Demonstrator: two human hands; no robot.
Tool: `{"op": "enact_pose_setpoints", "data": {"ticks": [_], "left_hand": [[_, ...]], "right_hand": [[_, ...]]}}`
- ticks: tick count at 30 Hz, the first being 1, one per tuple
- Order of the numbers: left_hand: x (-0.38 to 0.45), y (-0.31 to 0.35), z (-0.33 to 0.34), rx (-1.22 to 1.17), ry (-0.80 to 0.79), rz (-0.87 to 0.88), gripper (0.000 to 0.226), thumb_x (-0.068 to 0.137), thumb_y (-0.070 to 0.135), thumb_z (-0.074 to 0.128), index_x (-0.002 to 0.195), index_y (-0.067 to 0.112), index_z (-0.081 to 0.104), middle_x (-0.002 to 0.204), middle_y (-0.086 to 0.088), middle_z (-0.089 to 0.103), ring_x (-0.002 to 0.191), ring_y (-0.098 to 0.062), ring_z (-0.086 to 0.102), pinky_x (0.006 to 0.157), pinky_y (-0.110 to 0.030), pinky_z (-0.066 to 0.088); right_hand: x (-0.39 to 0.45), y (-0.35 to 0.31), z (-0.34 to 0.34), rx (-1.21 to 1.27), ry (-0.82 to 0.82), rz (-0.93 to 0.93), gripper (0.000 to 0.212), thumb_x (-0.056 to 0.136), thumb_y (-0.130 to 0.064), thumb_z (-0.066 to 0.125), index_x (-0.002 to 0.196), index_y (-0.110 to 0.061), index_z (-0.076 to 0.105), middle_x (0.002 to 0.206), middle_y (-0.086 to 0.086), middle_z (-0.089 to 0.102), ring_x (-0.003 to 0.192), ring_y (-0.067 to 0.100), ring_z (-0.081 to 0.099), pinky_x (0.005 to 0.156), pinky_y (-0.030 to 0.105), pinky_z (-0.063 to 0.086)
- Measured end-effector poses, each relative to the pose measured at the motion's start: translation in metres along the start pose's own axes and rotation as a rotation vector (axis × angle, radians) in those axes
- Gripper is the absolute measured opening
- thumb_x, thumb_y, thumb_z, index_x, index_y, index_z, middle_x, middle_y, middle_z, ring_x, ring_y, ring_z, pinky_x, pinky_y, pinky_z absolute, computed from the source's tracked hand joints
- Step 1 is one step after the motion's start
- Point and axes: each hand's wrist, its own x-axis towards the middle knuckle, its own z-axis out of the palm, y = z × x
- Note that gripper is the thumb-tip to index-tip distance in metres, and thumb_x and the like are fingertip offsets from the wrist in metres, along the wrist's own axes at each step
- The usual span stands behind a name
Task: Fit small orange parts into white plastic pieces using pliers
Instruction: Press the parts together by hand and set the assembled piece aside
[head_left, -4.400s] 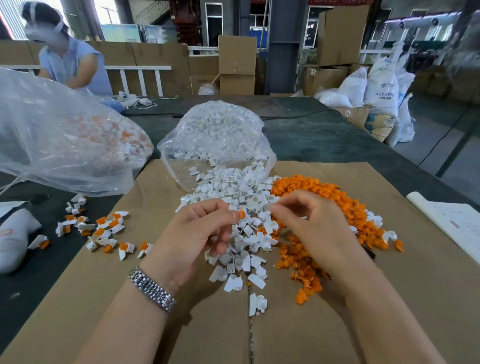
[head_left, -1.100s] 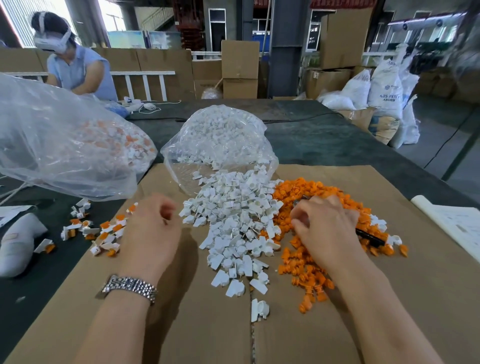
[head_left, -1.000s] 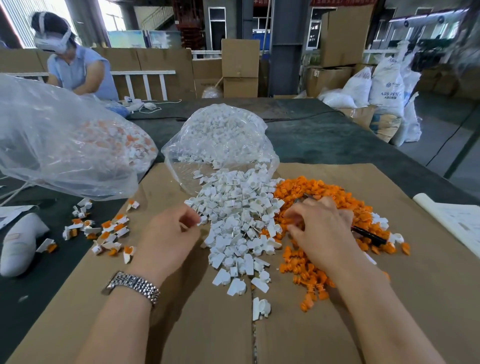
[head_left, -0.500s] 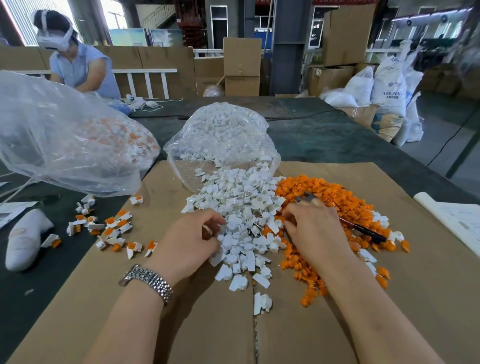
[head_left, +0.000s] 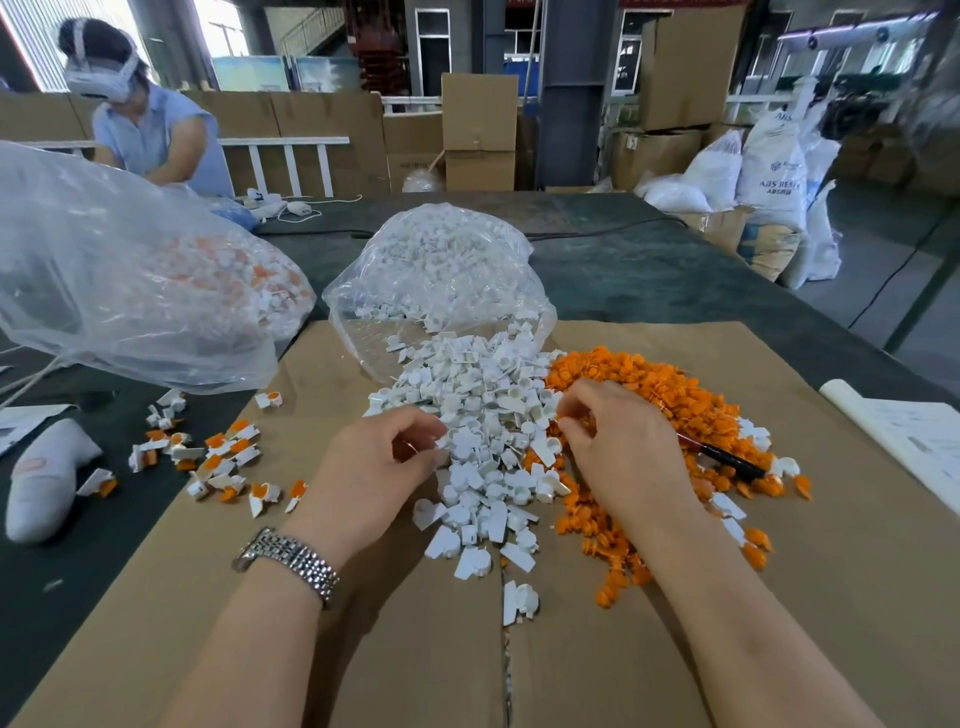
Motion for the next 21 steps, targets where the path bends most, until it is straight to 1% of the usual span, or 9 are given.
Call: {"op": "enact_pose_setpoints", "data": {"ticks": [2,4,5,8,12,14,17,19,21], "left_hand": [[0.001,0.001,0.001,-0.14,0.045,-0.016,0.02,0.095,0.021,0.07,0.108,0.036,0.067,0.09,0.013,0.071,0.078,0.001,0.066,0.065,-0.009,0.049],[0.001,0.005,0.003,-0.39,0.058,-0.065,0.023,0.094,0.011,0.07,0.107,0.03,0.069,0.089,0.004,0.072,0.072,-0.007,0.071,0.063,-0.013,0.053],[0.0,0.008,0.004,-0.523,0.05,-0.093,0.024,0.094,0.006,0.069,0.107,0.025,0.071,0.089,0.0,0.073,0.073,-0.012,0.073,0.065,-0.016,0.055],[0.001,0.012,0.006,-0.78,-0.002,-0.16,0.025,0.091,-0.004,0.068,0.109,0.015,0.071,0.089,-0.005,0.07,0.079,-0.024,0.076,0.071,-0.025,0.06],[0.005,0.013,0.009,-1.087,-0.083,-0.242,0.03,0.084,-0.013,0.069,0.109,0.004,0.074,0.095,-0.009,0.064,0.094,-0.036,0.075,0.072,-0.024,0.06],[0.005,0.015,0.01,-1.184,-0.131,-0.255,0.03,0.075,-0.009,0.073,0.101,0.004,0.079,0.092,-0.011,0.067,0.095,-0.036,0.075,0.072,-0.023,0.06],[0.007,0.015,0.013,-1.214,-0.16,-0.255,0.026,0.069,-0.005,0.075,0.094,0.003,0.08,0.091,-0.018,0.069,0.093,-0.035,0.076,0.073,-0.023,0.06],[0.007,0.014,0.015,-1.211,-0.162,-0.246,0.026,0.069,-0.004,0.076,0.093,0.002,0.079,0.092,-0.019,0.07,0.096,-0.038,0.075,0.076,-0.024,0.06],[0.007,0.012,0.017,-1.222,-0.182,-0.227,0.024,0.071,-0.003,0.076,0.095,0.0,0.079,0.095,-0.018,0.073,0.102,-0.04,0.073,0.08,-0.026,0.06]], "right_hand": [[0.0,0.0,0.001,0.088,0.009,0.015,0.003,0.094,-0.021,0.068,0.095,-0.024,0.07,0.097,-0.007,0.061,0.089,0.011,0.057,0.079,0.032,0.052],[0.001,-0.002,0.001,0.175,0.018,0.026,0.002,0.093,-0.024,0.071,0.093,-0.025,0.073,0.094,-0.011,0.061,0.084,0.006,0.057,0.074,0.025,0.051],[0.001,-0.003,0.001,0.213,0.019,0.03,0.002,0.093,-0.025,0.072,0.093,-0.025,0.074,0.093,-0.012,0.062,0.081,0.005,0.058,0.073,0.023,0.05],[0.0,-0.006,0.002,0.29,-0.003,0.037,0.004,0.094,-0.026,0.071,0.094,-0.025,0.075,0.091,-0.014,0.066,0.08,0.001,0.06,0.071,0.018,0.051],[-0.001,-0.012,-0.001,0.385,-0.012,0.057,0.004,0.096,-0.027,0.068,0.094,-0.027,0.071,0.083,-0.015,0.066,0.078,0.001,0.061,0.067,0.015,0.05],[-0.001,-0.016,-0.005,0.494,-0.02,0.071,0.004,0.097,-0.027,0.068,0.095,-0.025,0.07,0.083,-0.013,0.068,0.079,0.003,0.062,0.068,0.015,0.05],[-0.001,-0.024,-0.012,0.693,-0.065,0.132,0.005,0.096,-0.024,0.068,0.096,-0.021,0.071,0.085,-0.007,0.071,0.077,0.002,0.065,0.07,0.017,0.053],[-0.001,-0.03,-0.018,0.791,-0.107,0.176,0.005,0.096,-0.023,0.067,0.095,-0.019,0.071,0.083,-0.001,0.073,0.071,0.003,0.064,0.064,0.017,0.053],[0.001,-0.035,-0.024,0.828,-0.164,0.211,0.006,0.097,-0.021,0.066,0.095,-0.018,0.071,0.082,0.001,0.074,0.067,0.003,0.064,0.06,0.017,0.052]]}}
